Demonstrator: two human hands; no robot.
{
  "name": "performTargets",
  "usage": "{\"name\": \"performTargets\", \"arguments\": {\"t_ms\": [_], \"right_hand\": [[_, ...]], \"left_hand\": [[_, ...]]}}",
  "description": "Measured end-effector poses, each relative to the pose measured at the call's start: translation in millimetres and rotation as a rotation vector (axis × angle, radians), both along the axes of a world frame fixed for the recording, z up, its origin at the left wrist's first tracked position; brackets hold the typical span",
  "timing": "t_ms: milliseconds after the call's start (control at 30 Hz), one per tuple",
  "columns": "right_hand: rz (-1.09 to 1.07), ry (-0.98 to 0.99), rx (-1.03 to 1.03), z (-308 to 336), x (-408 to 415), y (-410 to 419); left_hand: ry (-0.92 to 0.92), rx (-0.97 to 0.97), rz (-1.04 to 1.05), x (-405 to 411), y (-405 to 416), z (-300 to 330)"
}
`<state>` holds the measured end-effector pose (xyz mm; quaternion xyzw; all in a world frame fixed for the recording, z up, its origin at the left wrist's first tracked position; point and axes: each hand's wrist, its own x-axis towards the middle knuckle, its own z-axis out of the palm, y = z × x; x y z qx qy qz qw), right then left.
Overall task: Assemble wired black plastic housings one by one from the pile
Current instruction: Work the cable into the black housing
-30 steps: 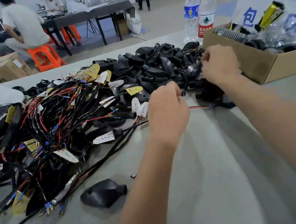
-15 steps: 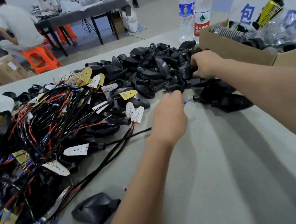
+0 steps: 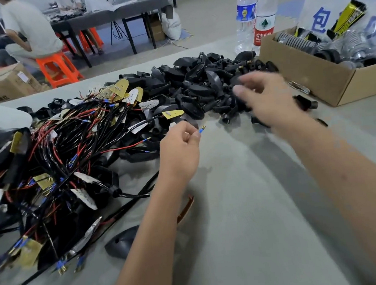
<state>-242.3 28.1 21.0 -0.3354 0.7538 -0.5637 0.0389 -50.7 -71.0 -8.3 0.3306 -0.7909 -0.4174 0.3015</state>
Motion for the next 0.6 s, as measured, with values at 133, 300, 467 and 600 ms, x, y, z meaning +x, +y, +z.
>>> {"name": "performTargets", "arguments": {"t_ms": [133,300,467,600], "right_hand": [[0.244,-0.295,-0.133,-36.9,67.5,-5.0],[0.289,-0.107,-0.133,-45.8,70.9,-3.5],[0.268,-0.013,-0.071,-50.3,70.4,-1.0],[0.217,0.029,-0.050,-52.4,69.9,-2.3]], "left_hand": [[0.009,0.123,-0.004,14.0,-2.0,-9.3],[0.085,0.168,-0.035,17.8,-4.2,-11.4],[0.111,0.116,-0.025,16.8,0.3,-9.4],[0.152,0.052,0.009,19.0,1.0,-7.9]]}}
